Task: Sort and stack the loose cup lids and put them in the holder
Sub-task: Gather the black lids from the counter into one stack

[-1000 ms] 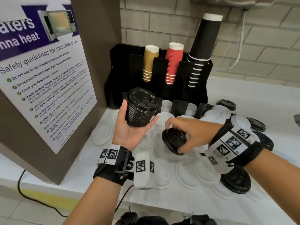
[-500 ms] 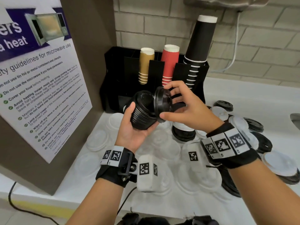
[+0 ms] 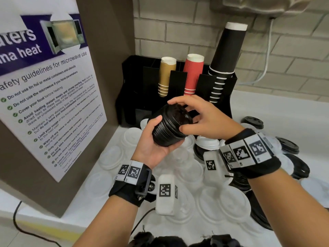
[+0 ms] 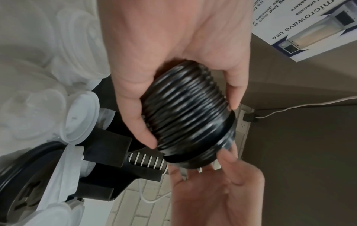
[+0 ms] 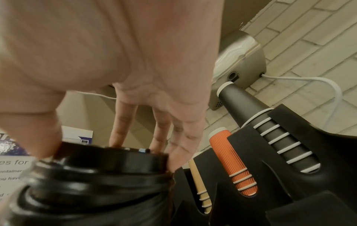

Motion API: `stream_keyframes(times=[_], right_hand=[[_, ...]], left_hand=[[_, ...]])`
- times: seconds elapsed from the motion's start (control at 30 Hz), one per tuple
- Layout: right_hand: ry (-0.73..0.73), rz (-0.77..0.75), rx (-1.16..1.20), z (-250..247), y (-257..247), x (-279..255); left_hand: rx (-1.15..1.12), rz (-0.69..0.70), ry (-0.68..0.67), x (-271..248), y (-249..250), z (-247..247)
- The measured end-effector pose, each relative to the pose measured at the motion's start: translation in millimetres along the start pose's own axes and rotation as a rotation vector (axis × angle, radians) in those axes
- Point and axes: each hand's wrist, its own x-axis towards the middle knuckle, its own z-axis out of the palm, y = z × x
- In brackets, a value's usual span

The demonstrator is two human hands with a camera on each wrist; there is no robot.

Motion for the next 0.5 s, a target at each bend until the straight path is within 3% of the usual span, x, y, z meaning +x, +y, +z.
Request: stream_keyframes(times=[0.37,0.5], right_hand=[[0.01,-0.022,-0.04,4,-2,6],[0.068,0.067,0.021,-9,6,8]], left_hand=[[-0.037,-0.01,-0.015,2,2,-1],[-0.089,0.029,-0.027,4,3,-9]])
